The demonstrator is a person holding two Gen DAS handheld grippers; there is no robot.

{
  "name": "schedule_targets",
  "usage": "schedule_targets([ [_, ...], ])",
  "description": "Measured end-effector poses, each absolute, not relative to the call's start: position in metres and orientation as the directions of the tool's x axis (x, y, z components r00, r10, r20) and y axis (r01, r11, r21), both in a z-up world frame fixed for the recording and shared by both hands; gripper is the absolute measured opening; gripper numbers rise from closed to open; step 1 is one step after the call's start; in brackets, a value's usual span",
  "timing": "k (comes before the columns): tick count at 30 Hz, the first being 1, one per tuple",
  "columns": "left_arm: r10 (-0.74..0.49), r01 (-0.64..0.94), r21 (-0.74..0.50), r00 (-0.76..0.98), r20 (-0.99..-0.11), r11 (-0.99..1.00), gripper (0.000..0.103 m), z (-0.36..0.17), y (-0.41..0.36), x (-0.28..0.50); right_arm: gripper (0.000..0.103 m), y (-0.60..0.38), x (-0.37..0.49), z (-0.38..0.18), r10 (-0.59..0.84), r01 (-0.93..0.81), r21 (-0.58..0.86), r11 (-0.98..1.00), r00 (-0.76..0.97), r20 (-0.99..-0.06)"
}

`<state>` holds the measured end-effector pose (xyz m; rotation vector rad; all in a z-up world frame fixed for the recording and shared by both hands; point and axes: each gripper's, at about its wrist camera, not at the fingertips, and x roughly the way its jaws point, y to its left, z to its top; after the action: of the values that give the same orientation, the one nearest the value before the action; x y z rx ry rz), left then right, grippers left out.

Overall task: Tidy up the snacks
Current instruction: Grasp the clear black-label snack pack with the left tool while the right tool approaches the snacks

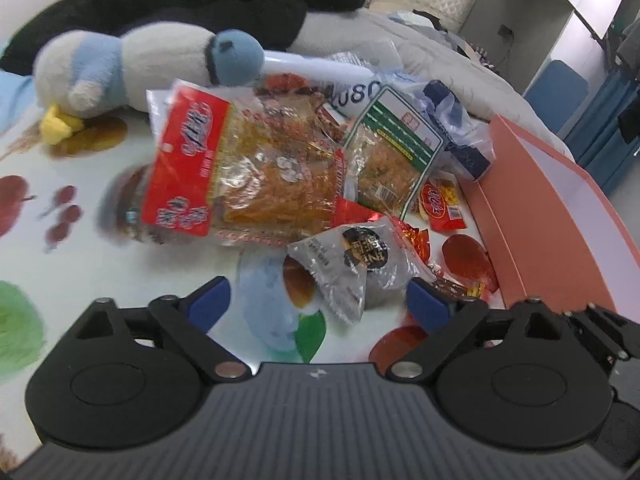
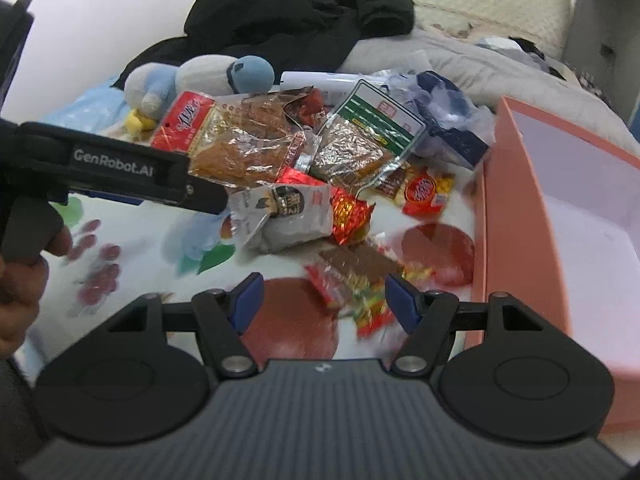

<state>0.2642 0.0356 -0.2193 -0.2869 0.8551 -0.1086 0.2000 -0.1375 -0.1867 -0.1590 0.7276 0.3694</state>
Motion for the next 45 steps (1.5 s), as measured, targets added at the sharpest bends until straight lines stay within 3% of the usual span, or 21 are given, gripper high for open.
schedule_targets([
  [4, -0.25, -0.011, -0.331, 0.63, -0.735, 0.944, 0.086, -0.234, 0.034, 0.286, 0.073, -0.135, 0.222, -0.199, 0.245, -0.377, -0.045, 0.925, 0.683, -0.688],
  [6, -0.274, -0.006, -0.353, 0.619, -0.736, 0.936, 0.084, -0.241, 0.034, 0.294, 0.086, -0.134, 0.234, -0.206, 0.258, -0.397, -0.036, 0.917, 0.661, -0.704],
  [8, -0.293, 0.0, -0.37, 0.61, -0.736, 0.929, 0.083, -0.247, 0.033, 0.301, 0.089, -0.132, 0.242, -0.212, 0.275, -0.424, -0.037, 0.905, 0.648, -0.71],
  [16, -0.331, 0.026, -0.394, 0.594, -0.733, 0.919, 0.072, -0.259, 0.029, 0.312, 0.089, -0.126, 0.261, -0.234, 0.242, -0.419, -0.054, 0.906, 0.62, -0.747],
  [18, -0.335, 0.027, -0.398, 0.594, -0.732, 0.917, 0.065, -0.259, 0.029, 0.312, 0.087, -0.131, 0.263, -0.233, 0.251, -0.4, -0.018, 0.916, 0.608, -0.754],
  [22, -0.334, 0.018, -0.4, 0.585, -0.739, 0.916, 0.055, -0.258, 0.027, 0.311, 0.072, -0.137, 0.263, -0.232, 0.262, -0.382, 0.02, 0.924, 0.594, -0.761],
  [26, -0.318, 0.01, -0.384, 0.582, -0.748, 0.923, 0.042, -0.255, 0.024, 0.304, 0.053, -0.14, 0.256, -0.229, 0.261, -0.38, 0.024, 0.925, 0.589, -0.765],
  [35, -0.276, -0.014, -0.347, 0.576, -0.769, 0.938, 0.038, -0.247, 0.021, 0.277, 0.04, -0.143, 0.224, -0.219, 0.271, -0.399, 0.022, 0.917, 0.581, -0.767],
  [45, -0.209, -0.062, -0.297, 0.576, -0.79, 0.953, 0.038, -0.236, 0.026, 0.222, 0.037, -0.145, 0.17, -0.211, 0.287, -0.414, 0.03, 0.91, 0.576, -0.766],
])
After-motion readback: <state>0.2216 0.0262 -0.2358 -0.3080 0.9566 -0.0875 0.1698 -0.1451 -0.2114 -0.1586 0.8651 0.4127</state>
